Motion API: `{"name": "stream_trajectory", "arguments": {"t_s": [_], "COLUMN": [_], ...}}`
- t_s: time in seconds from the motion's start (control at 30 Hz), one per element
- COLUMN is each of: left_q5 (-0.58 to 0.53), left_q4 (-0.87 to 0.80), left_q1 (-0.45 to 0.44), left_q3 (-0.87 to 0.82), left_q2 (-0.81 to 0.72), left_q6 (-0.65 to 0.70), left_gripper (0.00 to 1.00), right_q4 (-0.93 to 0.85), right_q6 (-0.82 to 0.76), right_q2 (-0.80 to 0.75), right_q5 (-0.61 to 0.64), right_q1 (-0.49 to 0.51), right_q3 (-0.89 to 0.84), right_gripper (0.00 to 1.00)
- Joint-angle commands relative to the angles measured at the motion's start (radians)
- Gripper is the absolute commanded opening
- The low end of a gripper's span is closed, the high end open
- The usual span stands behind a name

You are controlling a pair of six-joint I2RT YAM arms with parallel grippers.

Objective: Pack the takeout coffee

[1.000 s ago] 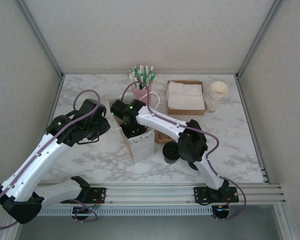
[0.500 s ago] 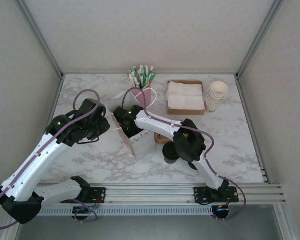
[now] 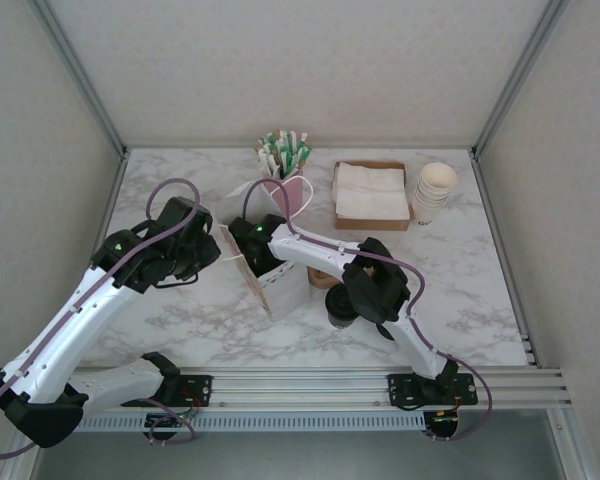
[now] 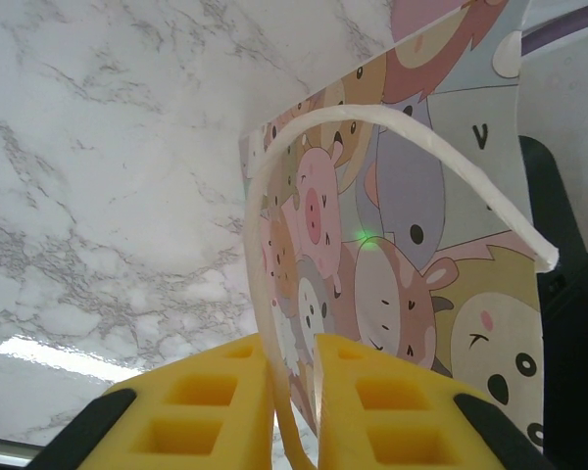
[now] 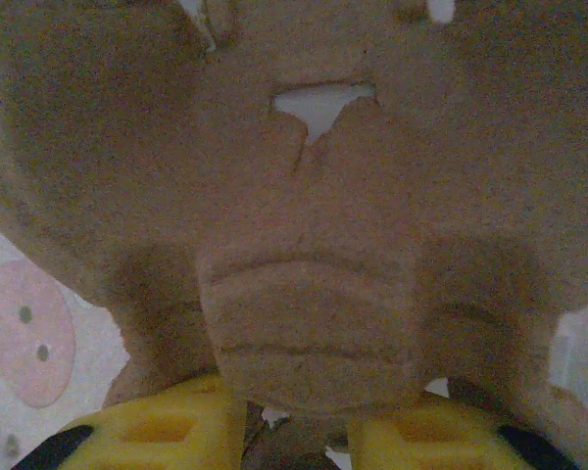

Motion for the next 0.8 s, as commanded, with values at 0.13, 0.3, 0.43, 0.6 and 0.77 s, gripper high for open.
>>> {"name": "stream_trajectory", "arguments": {"t_s": [0.13, 0.3, 0.43, 0.6, 0.77], "left_q5": [-0.003, -0.002, -0.003, -0.002, -0.002], "left_q4": [0.014, 0.012, 0.010, 0.003, -0.009], "left_q1": [-0.003, -0.004, -0.004, -0.005, -0.004], "left_q3": [0.030, 0.035, 0.039, 0.037, 0.028], "left_q2": [0.009, 0.015, 0.017, 0.018, 0.014], "left_q6": [0.003, 0.008, 0.010, 0.009, 0.009], "left_gripper": [0.15, 0.16, 0.16, 0.16, 0.16], "right_q4": [0.013, 0.020, 0.021, 0.016, 0.014], "right_q6": [-0.021, -0.025, -0.028, -0.028, -0.023], "right_q2": [0.092, 0.112, 0.124, 0.078, 0.007], "right_q5": [-0.009, -0.008, -0.012, -0.002, -0.004], "right_q1": [0.009, 0.008, 0.008, 0.009, 0.005], "right_q3": [-0.026, -0.038, -0.037, -0.017, 0.015], "right_gripper": [0.32, 0.32, 0.32, 0.32, 0.33]}}
